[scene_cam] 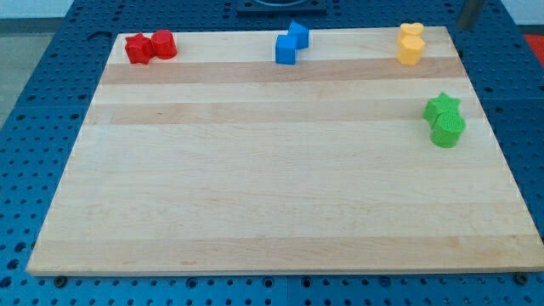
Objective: Push the yellow blocks towards the green blocks
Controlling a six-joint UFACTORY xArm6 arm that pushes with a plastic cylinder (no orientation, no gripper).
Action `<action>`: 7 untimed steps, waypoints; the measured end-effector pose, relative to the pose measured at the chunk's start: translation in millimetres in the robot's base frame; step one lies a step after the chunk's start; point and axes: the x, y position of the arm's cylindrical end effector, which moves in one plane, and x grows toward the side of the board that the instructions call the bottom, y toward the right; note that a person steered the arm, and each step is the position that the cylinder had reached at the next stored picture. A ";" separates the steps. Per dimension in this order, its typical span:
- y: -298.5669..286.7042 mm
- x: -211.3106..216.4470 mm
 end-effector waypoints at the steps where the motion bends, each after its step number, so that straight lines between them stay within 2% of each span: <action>1: -43.7 0.8; 3: -98.8 13.5; 5: -107.0 84.6; 6: -102.1 78.3; 7: -71.1 43.2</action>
